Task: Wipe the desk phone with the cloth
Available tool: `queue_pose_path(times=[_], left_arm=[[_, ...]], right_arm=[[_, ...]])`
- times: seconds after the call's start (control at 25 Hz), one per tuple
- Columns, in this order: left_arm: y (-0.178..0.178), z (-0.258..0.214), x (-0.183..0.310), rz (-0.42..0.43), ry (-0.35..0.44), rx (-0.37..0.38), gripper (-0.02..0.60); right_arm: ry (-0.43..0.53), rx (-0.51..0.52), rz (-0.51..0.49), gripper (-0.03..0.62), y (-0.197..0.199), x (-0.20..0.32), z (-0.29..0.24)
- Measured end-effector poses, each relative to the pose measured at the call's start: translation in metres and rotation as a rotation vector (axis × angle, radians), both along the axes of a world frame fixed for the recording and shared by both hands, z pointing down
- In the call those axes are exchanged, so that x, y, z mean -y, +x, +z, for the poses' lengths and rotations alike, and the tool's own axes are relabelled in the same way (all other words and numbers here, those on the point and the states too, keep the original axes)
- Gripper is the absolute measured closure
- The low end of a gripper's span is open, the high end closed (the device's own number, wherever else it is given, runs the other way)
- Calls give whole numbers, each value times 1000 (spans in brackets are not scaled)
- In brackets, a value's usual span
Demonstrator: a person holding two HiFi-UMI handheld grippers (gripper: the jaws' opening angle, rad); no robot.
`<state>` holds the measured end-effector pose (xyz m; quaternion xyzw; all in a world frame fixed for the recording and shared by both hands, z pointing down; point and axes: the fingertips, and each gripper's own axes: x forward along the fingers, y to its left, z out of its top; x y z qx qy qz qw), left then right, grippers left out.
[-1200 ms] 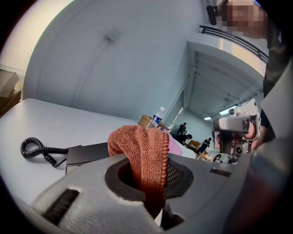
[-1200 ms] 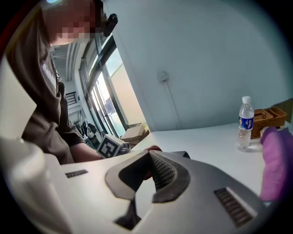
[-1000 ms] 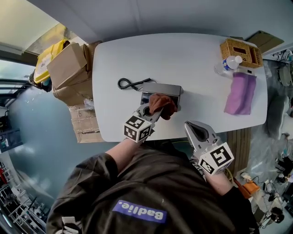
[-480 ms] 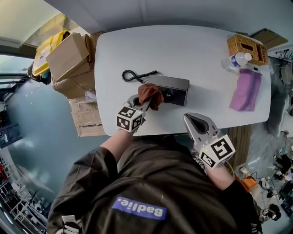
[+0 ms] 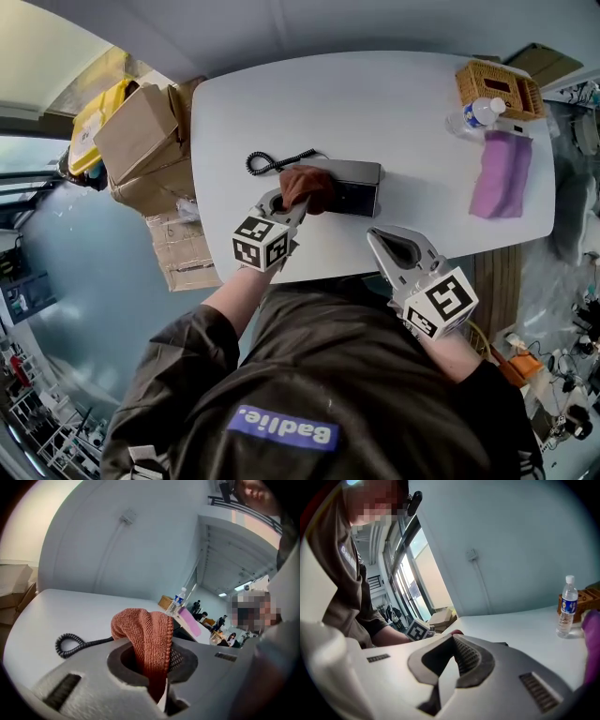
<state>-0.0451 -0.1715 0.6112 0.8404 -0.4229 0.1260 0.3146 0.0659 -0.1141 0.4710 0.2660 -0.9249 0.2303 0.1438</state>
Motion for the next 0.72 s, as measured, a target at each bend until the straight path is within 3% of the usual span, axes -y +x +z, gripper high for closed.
queue_pose_path(times=[0.16,0.28,0.48,0.72], left_arm=[[49,-30,18,64,42,-86,549],[82,-37,29,123,52,-107,549],[105,-23,37,203,29,-54,549],[88,-3,44,237,3,19,549]], right_arm=[[-3,3,27,568,10,2,0],[-4,-1,40,568,17,3,1],[-14,-10,46,568,21,0,5],[-36,-15,49,568,15,-2,12]])
